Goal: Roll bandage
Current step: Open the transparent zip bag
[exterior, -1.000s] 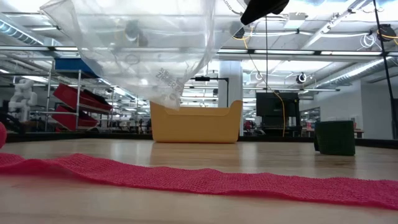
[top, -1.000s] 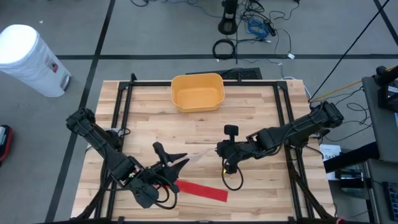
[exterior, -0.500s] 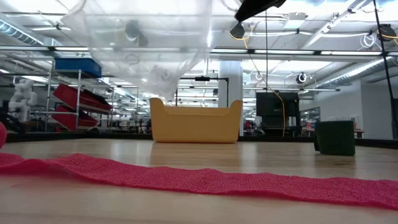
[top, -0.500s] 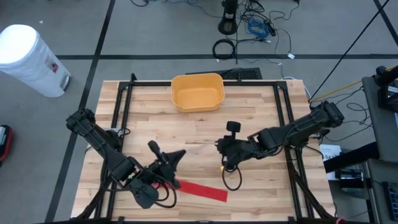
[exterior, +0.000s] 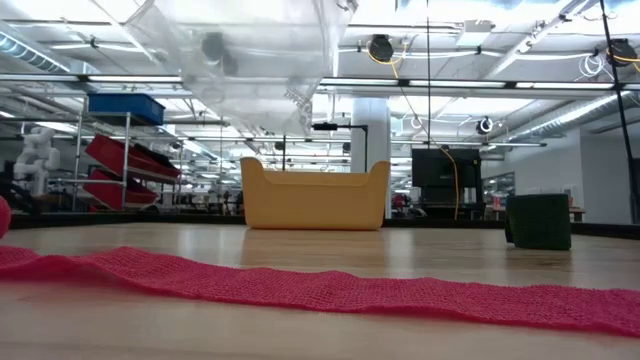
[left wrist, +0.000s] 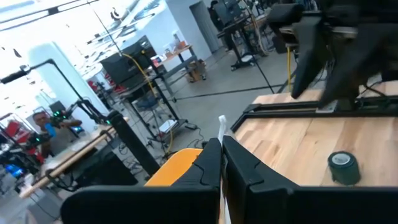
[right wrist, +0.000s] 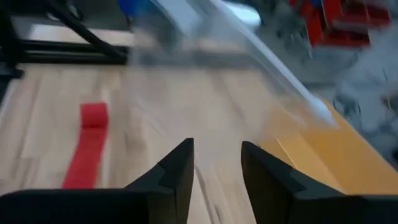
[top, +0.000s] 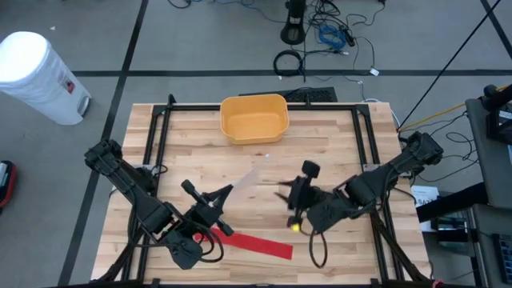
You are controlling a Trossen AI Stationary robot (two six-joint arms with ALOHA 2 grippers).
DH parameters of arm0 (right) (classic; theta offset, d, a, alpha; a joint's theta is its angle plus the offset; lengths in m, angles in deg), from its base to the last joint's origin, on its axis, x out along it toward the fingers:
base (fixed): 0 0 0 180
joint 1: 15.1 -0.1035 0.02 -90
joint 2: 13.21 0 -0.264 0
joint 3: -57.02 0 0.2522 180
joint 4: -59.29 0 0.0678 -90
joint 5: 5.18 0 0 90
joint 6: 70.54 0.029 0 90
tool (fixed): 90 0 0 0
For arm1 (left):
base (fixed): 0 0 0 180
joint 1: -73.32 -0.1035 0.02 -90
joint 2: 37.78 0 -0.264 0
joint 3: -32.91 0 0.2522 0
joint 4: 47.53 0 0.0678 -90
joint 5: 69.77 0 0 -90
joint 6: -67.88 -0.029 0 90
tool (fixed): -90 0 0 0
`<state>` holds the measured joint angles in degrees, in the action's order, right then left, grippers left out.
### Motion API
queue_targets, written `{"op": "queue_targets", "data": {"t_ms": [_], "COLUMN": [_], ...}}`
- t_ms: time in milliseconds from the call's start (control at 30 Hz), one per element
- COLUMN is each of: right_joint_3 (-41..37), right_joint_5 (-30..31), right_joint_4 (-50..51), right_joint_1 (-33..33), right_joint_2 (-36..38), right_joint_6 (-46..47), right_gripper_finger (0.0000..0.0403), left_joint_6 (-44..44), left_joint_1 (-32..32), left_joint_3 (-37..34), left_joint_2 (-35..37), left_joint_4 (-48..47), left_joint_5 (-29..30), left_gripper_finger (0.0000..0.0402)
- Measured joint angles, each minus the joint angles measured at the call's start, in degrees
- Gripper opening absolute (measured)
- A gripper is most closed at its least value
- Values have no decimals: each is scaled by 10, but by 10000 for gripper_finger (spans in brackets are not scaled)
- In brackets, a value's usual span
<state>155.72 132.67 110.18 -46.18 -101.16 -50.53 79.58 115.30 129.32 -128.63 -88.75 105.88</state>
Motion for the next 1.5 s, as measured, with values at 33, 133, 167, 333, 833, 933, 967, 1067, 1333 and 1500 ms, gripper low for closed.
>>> {"op": "queue_targets", "data": {"t_ms": [33, 133, 167, 333, 833, 933, 967, 1067, 1333, 1500], "right_joint_3": [-4, -6, -6, -6, -7, -7, -6, -7, -7, -7], "right_joint_5": [1, 7, 18, 75, 127, 92, 90, 66, -1, -35], "right_joint_4": [-27, -82, -98, -215, -318, -275, -252, -177, -109, -110], "right_joint_1": [-2, -2, 0, 4, -27, -24, -21, -9, 29, 38], "right_joint_2": [-5, -26, -34, -86, -135, -124, -124, -122, -117, -93], "right_joint_6": [-26, -95, -110, -145, -347, -317, -308, -280, -275, -297], "right_gripper_finger": [118, 115, 115, 125, 134, 127, 125, 119, 115, 114], "left_joint_6": [7, 30, 41, 96, 198, 194, 194, 188, 148, 147], "left_joint_1": [0, 6, 8, 10, 4, 1, 1, 5, 14, 14], "left_joint_3": [0, 0, 0, 0, 0, 0, 0, 0, 0, 0], "left_joint_2": [0, 0, 0, -26, -143, -150, -150, -150, -150, -150], "left_joint_4": [0, 0, -1, -2, 19, 30, 31, 30, 30, 30], "left_joint_5": [0, -1, -1, 22, 44, 44, 44, 44, 8, -2], "left_gripper_finger": [2, 2, 2, 2, 1, 1, 1, 1, 1, 1]}}
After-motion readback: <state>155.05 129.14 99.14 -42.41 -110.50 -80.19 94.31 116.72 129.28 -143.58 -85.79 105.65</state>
